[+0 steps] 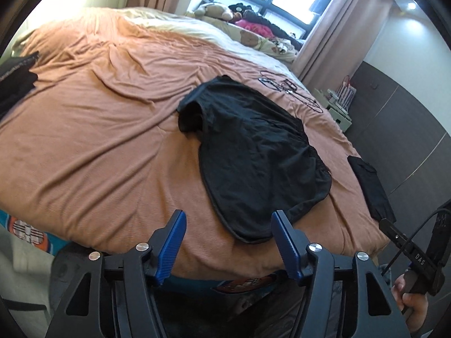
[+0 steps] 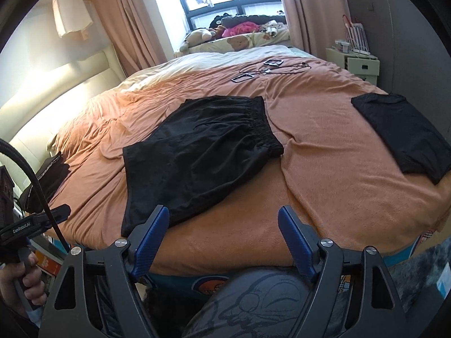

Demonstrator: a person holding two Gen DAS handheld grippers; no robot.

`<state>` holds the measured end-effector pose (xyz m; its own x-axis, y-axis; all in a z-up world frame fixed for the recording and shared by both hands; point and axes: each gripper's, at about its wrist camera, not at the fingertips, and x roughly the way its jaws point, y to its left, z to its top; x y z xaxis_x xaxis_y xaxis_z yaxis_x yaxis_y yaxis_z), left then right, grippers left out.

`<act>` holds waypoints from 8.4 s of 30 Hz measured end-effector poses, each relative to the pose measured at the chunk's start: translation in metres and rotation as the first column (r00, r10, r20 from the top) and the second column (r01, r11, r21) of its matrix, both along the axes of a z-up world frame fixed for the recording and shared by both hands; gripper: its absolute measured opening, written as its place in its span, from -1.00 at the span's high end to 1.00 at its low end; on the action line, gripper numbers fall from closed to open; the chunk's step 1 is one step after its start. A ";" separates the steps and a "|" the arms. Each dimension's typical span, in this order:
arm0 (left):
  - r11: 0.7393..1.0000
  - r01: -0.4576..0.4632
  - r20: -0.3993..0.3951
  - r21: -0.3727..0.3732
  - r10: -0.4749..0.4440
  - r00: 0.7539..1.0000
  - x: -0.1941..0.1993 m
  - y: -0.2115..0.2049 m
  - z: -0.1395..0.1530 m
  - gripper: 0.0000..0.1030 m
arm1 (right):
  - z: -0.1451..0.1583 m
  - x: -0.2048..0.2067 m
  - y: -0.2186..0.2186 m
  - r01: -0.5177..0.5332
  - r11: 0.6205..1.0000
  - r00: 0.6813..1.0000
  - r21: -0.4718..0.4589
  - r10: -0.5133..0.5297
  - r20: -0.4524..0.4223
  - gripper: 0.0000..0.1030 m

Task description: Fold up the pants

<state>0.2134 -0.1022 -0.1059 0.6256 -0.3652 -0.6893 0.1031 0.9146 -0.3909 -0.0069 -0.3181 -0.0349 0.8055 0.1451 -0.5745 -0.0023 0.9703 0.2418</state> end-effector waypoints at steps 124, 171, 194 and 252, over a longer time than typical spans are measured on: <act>0.859 -0.068 -0.013 -0.507 0.072 0.997 0.141 0.000 0.056 0.92 | 0.003 0.200 -0.047 -0.019 0.859 1.000 0.512 0.004 0.030 0.99; 0.992 0.114 -0.068 0.063 -0.109 0.992 0.451 -0.043 -0.017 -0.14 | -0.016 0.417 -0.053 0.054 0.909 0.994 0.412 -0.009 -0.110 -0.01; 0.796 0.410 -0.088 0.446 -0.417 0.905 0.496 -0.106 -0.063 -0.14 | -0.011 0.418 -0.048 0.046 0.994 0.959 0.097 -0.017 -0.283 -0.02; 0.863 0.276 -0.129 0.424 -0.244 0.961 0.482 -0.044 -0.010 -0.01 | -0.014 0.415 -0.038 0.126 0.976 0.987 0.176 -0.105 -0.126 -0.17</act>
<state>0.6953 -0.1461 -0.1162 0.4953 -0.1625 -0.8534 0.3489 0.9369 0.0241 0.4083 -0.3558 -0.0492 0.7530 0.1665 -0.6366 0.1452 0.9016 0.4075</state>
